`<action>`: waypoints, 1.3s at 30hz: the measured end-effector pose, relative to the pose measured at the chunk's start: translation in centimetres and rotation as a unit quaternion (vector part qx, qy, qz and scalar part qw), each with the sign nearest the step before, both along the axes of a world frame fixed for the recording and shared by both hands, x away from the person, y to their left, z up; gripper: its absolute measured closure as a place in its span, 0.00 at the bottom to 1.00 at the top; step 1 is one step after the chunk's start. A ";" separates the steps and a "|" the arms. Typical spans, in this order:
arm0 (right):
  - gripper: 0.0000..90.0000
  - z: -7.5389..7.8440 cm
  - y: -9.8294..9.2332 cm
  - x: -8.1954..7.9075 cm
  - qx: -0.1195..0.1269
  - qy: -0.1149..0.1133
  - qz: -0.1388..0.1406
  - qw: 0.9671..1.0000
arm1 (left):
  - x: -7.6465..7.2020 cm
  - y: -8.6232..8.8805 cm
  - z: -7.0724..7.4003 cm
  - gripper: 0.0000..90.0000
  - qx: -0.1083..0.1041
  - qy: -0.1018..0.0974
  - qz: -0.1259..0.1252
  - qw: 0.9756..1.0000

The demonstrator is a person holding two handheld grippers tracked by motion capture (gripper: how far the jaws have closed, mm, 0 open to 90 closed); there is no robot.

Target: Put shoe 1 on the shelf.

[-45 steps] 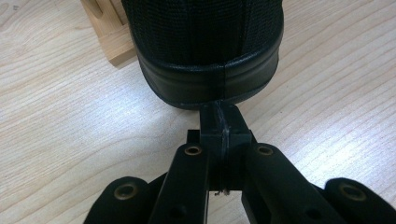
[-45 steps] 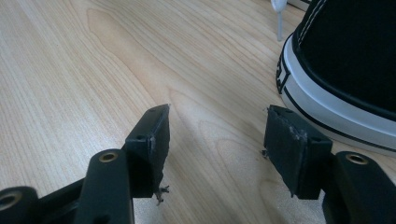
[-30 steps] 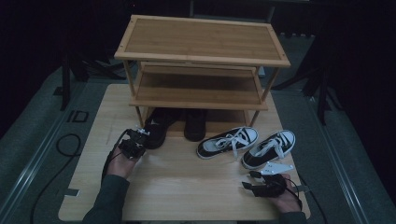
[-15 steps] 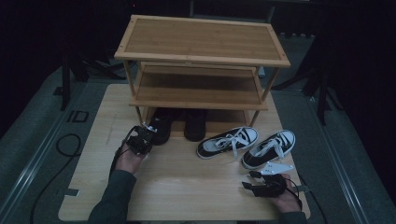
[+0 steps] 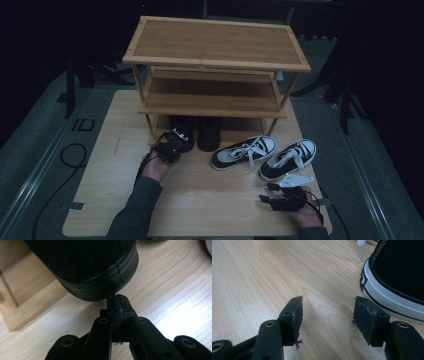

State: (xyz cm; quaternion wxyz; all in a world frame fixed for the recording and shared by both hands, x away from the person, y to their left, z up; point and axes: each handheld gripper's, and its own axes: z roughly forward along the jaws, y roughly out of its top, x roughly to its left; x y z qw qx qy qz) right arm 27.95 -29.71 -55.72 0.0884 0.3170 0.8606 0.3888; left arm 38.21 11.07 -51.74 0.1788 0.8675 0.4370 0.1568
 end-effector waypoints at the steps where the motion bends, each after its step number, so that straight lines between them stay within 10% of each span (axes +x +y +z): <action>1: 0.45 0.0 0.0 0.0 0.000 0.000 0.000 1.000 | 0.2 -0.4 0.0 1.00 0.001 0.000 -0.002 1.000; 16: 0.45 0.0 0.0 0.0 0.001 0.000 0.000 1.000 | 1.3 -1.2 0.2 1.00 0.000 0.003 -0.003 1.000; 39: 0.45 0.0 0.0 0.1 0.003 0.001 -0.005 1.000 | -0.4 -4.1 3.4 0.82 -0.048 -0.006 -0.080 0.996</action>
